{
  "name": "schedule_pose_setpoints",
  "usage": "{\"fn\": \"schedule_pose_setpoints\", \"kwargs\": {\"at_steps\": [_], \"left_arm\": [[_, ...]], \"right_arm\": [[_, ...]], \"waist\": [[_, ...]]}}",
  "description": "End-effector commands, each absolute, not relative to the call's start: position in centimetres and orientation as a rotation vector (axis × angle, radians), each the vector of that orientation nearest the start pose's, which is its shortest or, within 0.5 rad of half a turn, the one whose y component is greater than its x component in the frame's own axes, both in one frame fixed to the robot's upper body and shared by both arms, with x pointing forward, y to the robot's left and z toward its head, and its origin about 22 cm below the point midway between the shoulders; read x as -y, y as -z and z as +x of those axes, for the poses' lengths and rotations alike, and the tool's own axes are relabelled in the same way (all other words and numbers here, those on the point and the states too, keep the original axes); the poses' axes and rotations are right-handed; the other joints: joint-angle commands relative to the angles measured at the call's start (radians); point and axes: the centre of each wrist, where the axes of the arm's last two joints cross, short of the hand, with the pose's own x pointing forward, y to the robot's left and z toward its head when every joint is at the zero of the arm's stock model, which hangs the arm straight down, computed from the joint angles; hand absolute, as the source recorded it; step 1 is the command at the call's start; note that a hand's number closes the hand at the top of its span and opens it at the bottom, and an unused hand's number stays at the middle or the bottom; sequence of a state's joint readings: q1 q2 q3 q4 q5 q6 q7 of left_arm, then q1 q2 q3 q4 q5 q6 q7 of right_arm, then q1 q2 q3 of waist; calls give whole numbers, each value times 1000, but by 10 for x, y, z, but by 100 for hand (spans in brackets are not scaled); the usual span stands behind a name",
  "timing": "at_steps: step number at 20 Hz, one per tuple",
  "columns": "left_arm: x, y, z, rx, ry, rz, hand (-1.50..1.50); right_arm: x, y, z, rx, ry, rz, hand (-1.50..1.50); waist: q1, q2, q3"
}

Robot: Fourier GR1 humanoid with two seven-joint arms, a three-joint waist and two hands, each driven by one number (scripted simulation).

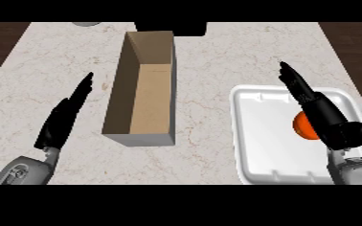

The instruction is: Pick the squash from the tray and place it in the cardboard box

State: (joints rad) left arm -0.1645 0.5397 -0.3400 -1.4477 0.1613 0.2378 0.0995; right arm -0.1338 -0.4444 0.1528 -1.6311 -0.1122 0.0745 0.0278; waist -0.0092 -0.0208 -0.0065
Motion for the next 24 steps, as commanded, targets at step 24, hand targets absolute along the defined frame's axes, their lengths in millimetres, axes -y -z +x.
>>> {"fn": "schedule_pose_setpoints", "kwargs": {"at_steps": [24], "left_arm": [[-300,14,268,1461,383,346,0]], "right_arm": [[369,36,-9,1697,-198,-1350,-150]], "waist": [[-16,24,4]]}}
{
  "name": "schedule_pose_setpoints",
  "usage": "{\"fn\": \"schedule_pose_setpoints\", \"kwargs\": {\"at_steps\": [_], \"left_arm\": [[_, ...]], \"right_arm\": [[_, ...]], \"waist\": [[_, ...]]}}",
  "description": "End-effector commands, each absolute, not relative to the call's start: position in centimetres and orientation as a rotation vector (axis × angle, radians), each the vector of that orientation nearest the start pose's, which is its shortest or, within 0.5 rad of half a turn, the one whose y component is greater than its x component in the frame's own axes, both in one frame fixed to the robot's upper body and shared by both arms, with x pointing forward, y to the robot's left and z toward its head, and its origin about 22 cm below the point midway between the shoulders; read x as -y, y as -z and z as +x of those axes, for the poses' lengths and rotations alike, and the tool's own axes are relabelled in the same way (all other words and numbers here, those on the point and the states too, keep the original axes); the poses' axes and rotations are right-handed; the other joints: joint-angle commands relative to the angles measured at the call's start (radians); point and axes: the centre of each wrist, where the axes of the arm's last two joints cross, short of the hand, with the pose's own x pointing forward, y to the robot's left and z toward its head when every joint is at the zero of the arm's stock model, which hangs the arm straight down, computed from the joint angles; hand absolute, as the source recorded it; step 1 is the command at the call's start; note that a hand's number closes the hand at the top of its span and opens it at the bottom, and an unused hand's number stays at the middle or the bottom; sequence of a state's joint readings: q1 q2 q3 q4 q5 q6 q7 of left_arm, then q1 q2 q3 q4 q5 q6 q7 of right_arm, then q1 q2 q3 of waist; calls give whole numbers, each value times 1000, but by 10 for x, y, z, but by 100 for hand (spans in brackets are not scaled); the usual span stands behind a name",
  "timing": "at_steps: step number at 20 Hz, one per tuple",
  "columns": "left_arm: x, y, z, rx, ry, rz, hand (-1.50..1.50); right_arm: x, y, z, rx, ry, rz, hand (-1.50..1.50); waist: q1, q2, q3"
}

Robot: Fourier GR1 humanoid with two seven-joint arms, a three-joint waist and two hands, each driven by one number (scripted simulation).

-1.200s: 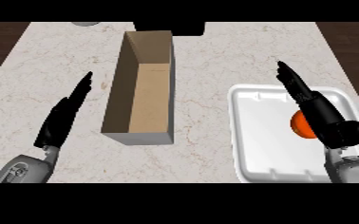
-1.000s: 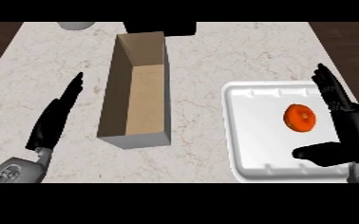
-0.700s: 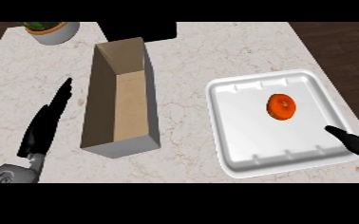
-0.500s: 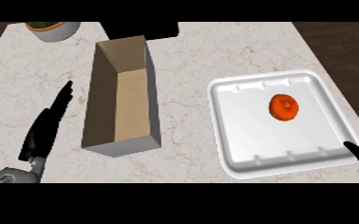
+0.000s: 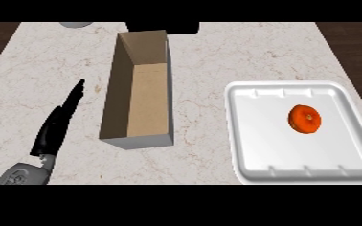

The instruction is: Pick the squash from the tray and place it in the cardboard box

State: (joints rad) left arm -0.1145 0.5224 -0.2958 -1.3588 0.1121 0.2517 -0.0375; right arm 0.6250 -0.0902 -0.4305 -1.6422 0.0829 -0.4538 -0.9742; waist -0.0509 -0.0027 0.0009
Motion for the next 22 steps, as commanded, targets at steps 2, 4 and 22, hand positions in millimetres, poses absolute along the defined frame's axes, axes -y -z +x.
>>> {"fn": "schedule_pose_setpoints", "kwargs": {"at_steps": [2,4,22], "left_arm": [[-293,-1,257,1474,412,333,0],[-276,1,268,1473,408,323,0],[-278,12,270,1457,428,317,0]], "right_arm": [[339,29,-7,1667,-197,-1365,-150],[330,3,-8,1608,-220,-1378,-150],[294,-39,75,1225,-267,-1322,-150]], "waist": [[42,3,-2],[41,7,-4],[50,4,-1]]}}
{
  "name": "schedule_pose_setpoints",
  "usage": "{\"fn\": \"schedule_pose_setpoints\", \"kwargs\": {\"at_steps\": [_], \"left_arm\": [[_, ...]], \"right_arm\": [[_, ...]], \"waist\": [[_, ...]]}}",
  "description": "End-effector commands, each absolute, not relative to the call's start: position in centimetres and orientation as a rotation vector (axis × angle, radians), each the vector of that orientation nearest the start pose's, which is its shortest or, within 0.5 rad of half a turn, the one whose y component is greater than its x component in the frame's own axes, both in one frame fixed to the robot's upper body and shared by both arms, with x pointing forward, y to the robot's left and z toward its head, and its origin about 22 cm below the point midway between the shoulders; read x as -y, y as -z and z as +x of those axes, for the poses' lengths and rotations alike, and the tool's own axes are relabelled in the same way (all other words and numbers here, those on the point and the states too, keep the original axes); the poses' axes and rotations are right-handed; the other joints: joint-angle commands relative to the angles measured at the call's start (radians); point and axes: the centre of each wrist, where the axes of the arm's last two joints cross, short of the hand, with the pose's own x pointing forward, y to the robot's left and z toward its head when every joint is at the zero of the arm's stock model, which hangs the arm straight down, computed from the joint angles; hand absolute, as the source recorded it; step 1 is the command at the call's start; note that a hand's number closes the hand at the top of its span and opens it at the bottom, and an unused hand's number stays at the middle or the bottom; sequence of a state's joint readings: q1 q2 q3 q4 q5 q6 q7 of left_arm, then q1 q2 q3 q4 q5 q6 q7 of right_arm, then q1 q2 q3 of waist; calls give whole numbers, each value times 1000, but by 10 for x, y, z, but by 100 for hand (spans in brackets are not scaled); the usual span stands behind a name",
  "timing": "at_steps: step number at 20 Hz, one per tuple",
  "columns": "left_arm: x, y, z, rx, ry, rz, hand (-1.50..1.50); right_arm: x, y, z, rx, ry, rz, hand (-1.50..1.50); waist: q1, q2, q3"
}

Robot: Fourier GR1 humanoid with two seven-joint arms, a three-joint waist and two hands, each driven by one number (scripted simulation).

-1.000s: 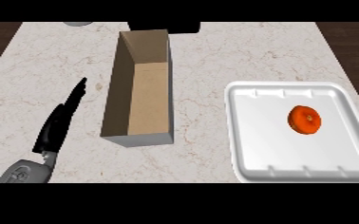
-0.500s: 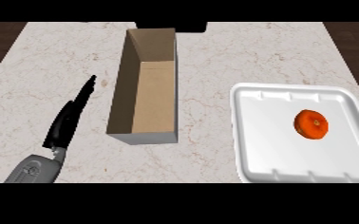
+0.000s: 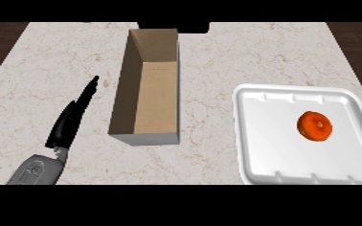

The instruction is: Pick the squash from the tray and place it in the cardboard box

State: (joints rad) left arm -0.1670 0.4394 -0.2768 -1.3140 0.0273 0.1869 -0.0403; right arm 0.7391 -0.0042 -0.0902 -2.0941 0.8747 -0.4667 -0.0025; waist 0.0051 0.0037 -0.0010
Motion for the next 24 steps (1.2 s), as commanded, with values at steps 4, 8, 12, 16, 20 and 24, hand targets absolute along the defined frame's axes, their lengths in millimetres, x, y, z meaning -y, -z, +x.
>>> {"fn": "schedule_pose_setpoints", "kwargs": {"at_steps": [4,8,12,16,20,24], "left_arm": [[-277,10,274,1472,415,309,0],[-271,17,273,1472,412,329,0],[-300,-4,285,1468,402,321,0],[-289,14,275,1477,405,332,0],[-305,21,270,1461,416,327,0],[-290,2,270,1469,405,325,0]], "right_arm": [[286,-32,116,1194,-308,-1294,-150],[293,-9,126,1209,-296,-1277,-150],[286,1,131,1236,-315,-1352,-150],[292,-8,140,1251,-323,-1407,-150],[298,16,148,1176,-371,-1341,-150],[301,-9,168,1188,-380,-1339,-150]], "waist": [[-1,-2,1],[-6,-4,1],[-8,-4,1],[-8,-4,1],[-7,-3,1],[-5,-4,1]]}}
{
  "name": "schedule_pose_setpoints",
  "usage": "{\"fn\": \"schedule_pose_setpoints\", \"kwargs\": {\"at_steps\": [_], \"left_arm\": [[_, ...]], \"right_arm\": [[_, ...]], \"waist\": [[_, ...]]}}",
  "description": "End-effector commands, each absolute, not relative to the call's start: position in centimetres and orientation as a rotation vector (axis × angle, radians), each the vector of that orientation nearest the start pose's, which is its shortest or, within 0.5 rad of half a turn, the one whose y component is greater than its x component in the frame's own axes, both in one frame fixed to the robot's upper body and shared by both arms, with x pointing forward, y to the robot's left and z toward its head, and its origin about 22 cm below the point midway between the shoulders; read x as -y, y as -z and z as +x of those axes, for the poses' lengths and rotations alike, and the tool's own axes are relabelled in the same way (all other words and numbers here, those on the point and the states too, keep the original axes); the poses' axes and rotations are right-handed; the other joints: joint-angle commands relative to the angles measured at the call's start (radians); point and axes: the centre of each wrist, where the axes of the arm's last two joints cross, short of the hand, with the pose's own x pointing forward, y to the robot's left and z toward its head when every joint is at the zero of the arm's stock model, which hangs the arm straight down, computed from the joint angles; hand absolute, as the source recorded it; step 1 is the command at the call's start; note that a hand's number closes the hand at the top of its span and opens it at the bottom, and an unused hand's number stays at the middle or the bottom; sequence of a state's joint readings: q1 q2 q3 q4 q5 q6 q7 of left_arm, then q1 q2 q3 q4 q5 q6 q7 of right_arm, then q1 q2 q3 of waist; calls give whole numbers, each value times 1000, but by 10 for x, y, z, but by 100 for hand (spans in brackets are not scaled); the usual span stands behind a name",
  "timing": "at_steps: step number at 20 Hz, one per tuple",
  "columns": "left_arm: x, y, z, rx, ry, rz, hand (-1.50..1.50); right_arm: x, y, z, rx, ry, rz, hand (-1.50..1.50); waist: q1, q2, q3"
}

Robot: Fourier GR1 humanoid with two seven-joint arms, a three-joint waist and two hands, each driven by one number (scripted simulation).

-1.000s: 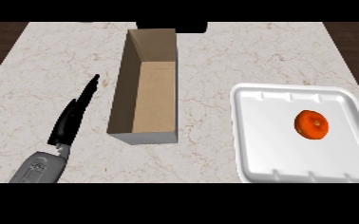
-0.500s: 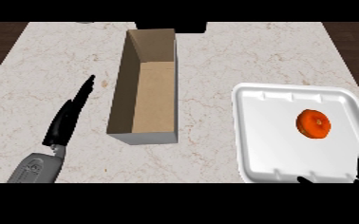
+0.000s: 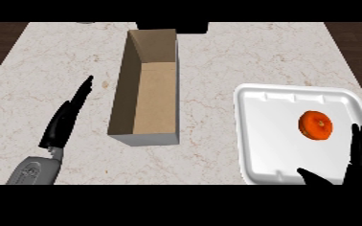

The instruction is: Pick the squash from the tray and place it in the cardboard box

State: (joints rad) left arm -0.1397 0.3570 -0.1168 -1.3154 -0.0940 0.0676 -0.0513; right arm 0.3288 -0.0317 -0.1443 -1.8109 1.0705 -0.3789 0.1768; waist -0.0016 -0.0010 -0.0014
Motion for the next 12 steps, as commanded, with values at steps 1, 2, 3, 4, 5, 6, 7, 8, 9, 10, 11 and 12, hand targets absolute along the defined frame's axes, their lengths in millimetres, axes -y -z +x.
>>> {"fn": "schedule_pose_setpoints", "kwargs": {"at_steps": [1,2,3,4,5,6,7,8,9,10,11,12], "left_arm": [[-275,13,280,1481,403,307,0],[-285,14,261,1482,403,325,0],[-273,-4,257,1485,411,322,0],[-280,0,268,1470,432,340,0],[-291,7,280,1466,399,322,0],[-276,-9,272,1473,408,306,0],[-281,3,276,1493,414,336,0],[-274,9,260,1450,395,331,0],[-283,1,281,1465,421,329,0],[-279,6,277,1477,419,320,0],[-281,-5,286,1456,412,302,0],[-301,-5,275,1486,440,322,0]], "right_arm": [[289,1,166,1165,-391,-1341,-150],[303,-6,172,1175,-363,-1340,-150],[316,14,174,1157,-373,-1369,-150],[299,5,175,1180,-370,-1345,-150],[306,22,179,1157,-381,-1351,-150],[298,20,177,1161,-365,-1351,-150],[290,12,191,1173,-349,-1370,-150],[312,-2,182,1157,-380,-1361,-150],[302,5,187,1150,-376,-1347,-150],[313,16,178,1155,-373,-1358,-150],[307,7,201,1161,-361,-1350,-150],[290,18,200,1142,-394,-1336,-150]], "waist": [[-1,1,1],[1,0,1],[5,0,2],[1,1,1],[-1,1,1],[1,0,2],[1,1,1],[1,0,1],[-1,1,1],[-1,1,1],[0,1,1],[3,1,1]]}}
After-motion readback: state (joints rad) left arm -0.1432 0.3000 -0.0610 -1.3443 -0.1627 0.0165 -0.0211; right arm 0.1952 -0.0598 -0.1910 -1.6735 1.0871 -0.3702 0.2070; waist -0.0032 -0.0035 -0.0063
